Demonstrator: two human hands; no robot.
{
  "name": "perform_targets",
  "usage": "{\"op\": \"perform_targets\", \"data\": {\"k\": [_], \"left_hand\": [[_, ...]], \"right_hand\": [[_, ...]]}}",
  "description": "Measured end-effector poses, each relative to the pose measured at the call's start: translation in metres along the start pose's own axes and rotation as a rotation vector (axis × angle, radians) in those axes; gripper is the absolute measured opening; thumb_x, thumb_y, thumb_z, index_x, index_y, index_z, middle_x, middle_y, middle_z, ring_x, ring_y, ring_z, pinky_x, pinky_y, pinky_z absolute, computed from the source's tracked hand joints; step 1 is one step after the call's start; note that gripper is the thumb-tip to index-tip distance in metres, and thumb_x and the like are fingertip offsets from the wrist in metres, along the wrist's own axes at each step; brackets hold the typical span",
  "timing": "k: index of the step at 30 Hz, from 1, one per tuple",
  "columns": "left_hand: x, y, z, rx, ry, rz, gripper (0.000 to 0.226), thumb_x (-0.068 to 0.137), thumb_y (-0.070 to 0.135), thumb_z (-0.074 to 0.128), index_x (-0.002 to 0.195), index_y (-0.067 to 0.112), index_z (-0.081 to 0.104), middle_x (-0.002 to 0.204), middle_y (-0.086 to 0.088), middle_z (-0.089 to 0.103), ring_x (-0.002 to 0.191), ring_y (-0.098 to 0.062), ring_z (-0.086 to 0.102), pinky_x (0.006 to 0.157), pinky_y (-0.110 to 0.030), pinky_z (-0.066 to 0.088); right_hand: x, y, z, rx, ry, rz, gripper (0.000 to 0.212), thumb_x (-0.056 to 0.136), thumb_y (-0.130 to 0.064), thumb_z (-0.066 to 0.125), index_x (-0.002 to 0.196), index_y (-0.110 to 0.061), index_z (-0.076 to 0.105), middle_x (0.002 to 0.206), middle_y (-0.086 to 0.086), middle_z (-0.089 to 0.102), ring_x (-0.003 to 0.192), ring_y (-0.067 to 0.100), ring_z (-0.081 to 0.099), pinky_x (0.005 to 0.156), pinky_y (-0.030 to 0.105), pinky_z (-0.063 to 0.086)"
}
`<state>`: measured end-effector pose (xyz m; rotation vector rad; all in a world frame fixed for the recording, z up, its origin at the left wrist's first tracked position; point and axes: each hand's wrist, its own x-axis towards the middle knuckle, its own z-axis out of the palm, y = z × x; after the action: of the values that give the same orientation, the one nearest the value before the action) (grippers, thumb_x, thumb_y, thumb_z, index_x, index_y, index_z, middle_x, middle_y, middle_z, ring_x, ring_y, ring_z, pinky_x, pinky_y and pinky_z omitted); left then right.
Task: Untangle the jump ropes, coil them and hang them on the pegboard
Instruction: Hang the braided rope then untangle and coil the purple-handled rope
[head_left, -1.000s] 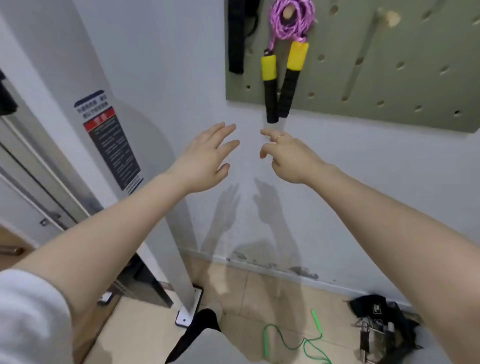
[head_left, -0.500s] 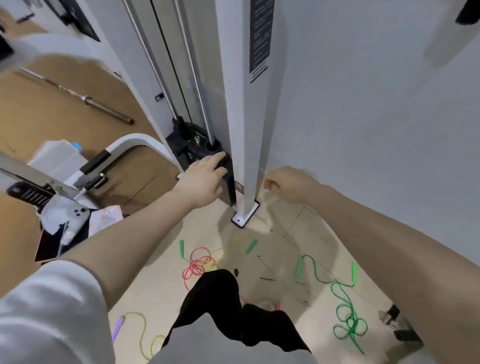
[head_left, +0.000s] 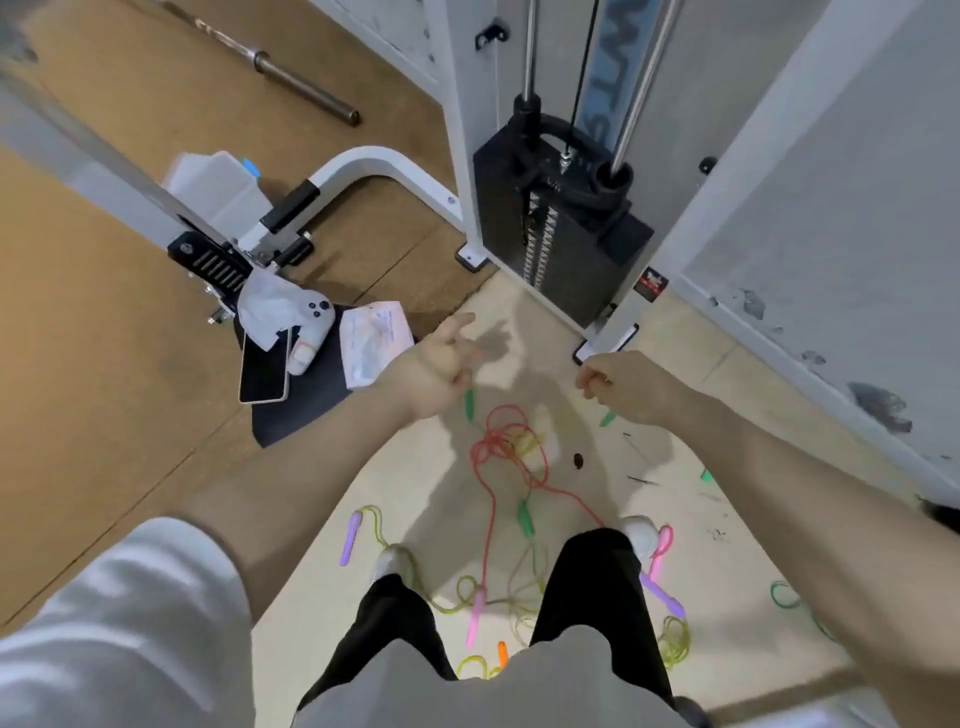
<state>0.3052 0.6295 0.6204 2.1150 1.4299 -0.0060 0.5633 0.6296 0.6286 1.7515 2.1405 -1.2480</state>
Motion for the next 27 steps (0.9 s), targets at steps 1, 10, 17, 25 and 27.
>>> {"op": "perform_targets", "data": {"k": [1,10,17,25,27], "left_hand": [[-0.015,-0.021,-0.003,0.006,-0.007,0.034,0.030,0.087,-0.001,0.050,0.114,-0.002,0.060,0.147,-0.020,0.030,0.127,-0.028,0.044,0.097,-0.034,0.041],[-0.112,-0.150,-0.005,0.036,-0.018,0.071,0.041,0.091,0.020,0.033,0.106,0.002,0.067,0.124,-0.014,0.055,0.103,-0.035,0.057,0.083,-0.044,0.047],[-0.164,-0.192,0.026,-0.122,-0.043,-0.060,0.033,0.093,0.013,0.038,0.114,0.005,0.063,0.119,-0.010,0.055,0.101,-0.026,0.056,0.079,-0.029,0.043],[-0.204,-0.247,0.105,-0.170,-0.082,-0.231,0.024,0.091,0.007,0.046,0.107,0.006,0.065,0.106,-0.009,0.064,0.091,-0.022,0.056,0.069,-0.015,0.025],[-0.217,-0.262,0.142,-0.226,-0.143,-0.319,0.024,0.093,0.009,0.045,0.109,0.007,0.063,0.108,-0.007,0.065,0.094,-0.021,0.056,0.071,-0.016,0.029]], "right_hand": [[0.008,-0.023,0.024,0.016,0.000,-0.010,0.027,0.093,-0.002,0.041,0.109,-0.001,0.063,0.111,0.010,0.064,0.101,0.023,0.059,0.069,0.011,0.032],[0.038,-0.150,0.167,-0.037,0.004,-0.039,0.022,0.084,0.001,0.047,0.095,-0.002,0.067,0.097,0.010,0.068,0.096,0.029,0.061,0.082,0.031,0.042],[0.039,-0.176,0.215,-0.044,-0.058,0.054,0.026,0.091,-0.003,0.044,0.106,-0.002,0.066,0.113,0.013,0.065,0.108,0.029,0.056,0.076,0.022,0.031],[0.027,-0.157,0.340,0.037,-0.225,0.253,0.026,0.095,-0.013,0.039,0.112,-0.008,0.060,0.117,0.010,0.062,0.107,0.027,0.056,0.088,0.030,0.044],[0.022,-0.146,0.387,0.034,-0.267,0.290,0.027,0.096,-0.013,0.038,0.113,-0.008,0.058,0.118,0.010,0.061,0.109,0.027,0.055,0.090,0.031,0.044]]}}
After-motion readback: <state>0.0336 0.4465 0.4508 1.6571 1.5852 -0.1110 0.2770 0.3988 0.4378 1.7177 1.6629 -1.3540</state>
